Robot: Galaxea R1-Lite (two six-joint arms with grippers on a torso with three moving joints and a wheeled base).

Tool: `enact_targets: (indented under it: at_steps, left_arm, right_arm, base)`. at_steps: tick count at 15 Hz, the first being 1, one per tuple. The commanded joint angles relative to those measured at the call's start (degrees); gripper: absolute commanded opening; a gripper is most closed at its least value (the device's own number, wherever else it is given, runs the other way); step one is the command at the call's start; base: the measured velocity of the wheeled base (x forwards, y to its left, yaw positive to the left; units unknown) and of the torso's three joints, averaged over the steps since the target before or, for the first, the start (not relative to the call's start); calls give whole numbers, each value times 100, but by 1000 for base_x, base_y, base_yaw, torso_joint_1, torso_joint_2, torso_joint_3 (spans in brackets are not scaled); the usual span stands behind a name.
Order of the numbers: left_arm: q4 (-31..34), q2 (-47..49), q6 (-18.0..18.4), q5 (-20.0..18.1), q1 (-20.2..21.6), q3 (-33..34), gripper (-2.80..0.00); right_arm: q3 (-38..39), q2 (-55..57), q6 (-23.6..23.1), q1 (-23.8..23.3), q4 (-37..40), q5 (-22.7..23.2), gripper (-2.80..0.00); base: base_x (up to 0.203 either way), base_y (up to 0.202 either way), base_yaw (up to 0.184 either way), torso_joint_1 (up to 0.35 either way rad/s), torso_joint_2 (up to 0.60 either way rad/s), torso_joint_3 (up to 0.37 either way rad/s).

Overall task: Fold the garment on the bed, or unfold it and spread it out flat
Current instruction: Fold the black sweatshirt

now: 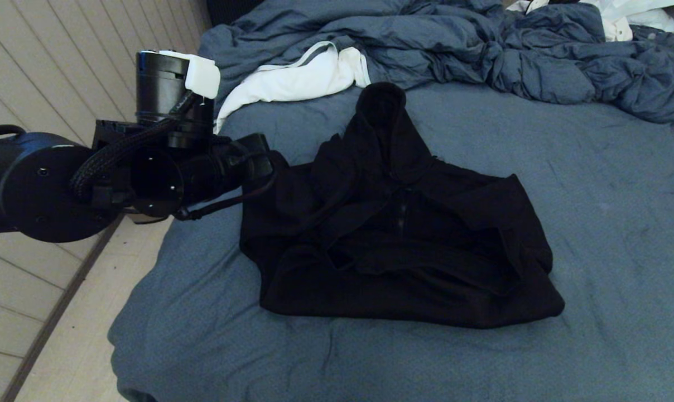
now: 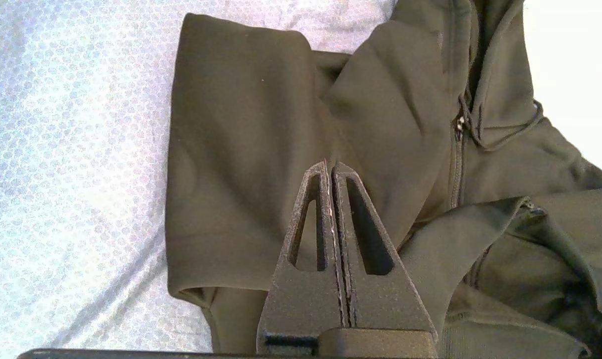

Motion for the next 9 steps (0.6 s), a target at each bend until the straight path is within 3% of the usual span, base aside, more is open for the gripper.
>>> enact_targets:
  at_steps: [1,3,5,6,8,9]
  left_arm:
    - [-3,-36,-21,7,0,1,-280]
    - [-3,-34,-44,1,-8,11,-280]
    - [-3,-27,-39,-2,-8,-1,-280]
    - [-3,-55,-33,-2,-8,-10,-280]
    - [-3,-91,-28,6,-8,-15,-280]
    - [-4,-96,-30,6,-3,17,-280]
  right_arm:
    - [100,8,-148,-145,-26,9,-280]
    - [469,-164,-454,-788,-339,-38,-280]
    - [756,-487,-706,-781,-864,-26,-280]
    - [786,-896,-958,-731,-921,446,-280]
    - [837,-1504,-1582,-680,-957,2269,-280]
    - [955,-1538,-1777,-667,-971,2803,-280]
  base:
    - [0,0,0,0,0,0]
    - [0,0,0,0,0,0]
    - [0,0,0,0,0,0]
    - [0,0,0,0,0,0]
    - [0,0,0,0,0,0]
    - [0,0,0,0,0,0]
